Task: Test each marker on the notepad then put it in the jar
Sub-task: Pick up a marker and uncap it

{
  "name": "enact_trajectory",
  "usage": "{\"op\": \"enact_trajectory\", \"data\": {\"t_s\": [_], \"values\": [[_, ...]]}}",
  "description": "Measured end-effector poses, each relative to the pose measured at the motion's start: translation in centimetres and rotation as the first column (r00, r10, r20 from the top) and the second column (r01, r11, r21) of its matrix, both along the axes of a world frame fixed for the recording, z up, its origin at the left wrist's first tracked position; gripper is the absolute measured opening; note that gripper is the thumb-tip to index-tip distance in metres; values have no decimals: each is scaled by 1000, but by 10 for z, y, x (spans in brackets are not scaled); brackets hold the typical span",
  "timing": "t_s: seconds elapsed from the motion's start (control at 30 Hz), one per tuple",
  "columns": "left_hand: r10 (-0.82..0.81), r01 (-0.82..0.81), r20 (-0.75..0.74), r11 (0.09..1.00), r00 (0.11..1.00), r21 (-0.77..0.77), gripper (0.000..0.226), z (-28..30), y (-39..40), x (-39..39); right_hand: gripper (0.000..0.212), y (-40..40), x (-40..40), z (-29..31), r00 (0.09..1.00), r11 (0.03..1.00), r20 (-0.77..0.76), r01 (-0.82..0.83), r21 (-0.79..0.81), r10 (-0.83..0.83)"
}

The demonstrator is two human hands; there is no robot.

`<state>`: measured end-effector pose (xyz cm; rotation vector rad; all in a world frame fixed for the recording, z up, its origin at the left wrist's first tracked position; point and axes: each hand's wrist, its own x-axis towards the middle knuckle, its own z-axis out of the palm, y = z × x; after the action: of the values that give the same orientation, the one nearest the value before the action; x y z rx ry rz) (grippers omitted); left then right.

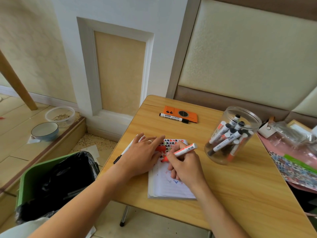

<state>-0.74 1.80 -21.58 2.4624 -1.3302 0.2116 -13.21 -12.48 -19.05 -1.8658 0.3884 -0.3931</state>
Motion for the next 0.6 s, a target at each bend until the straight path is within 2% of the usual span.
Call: {"op": "enact_trajectory", "data": {"t_s": [0.4,0.6], "values": [[17,-19,-60,999,998,-34,57,1,-2,-1,15,0,0,-1,999,999,14,-29,-18,29],[20,-23,-62,999,998,-41,52,3,-1,-2,19,-1,-1,0,1000,1000,8,18,-13,-18]]}}
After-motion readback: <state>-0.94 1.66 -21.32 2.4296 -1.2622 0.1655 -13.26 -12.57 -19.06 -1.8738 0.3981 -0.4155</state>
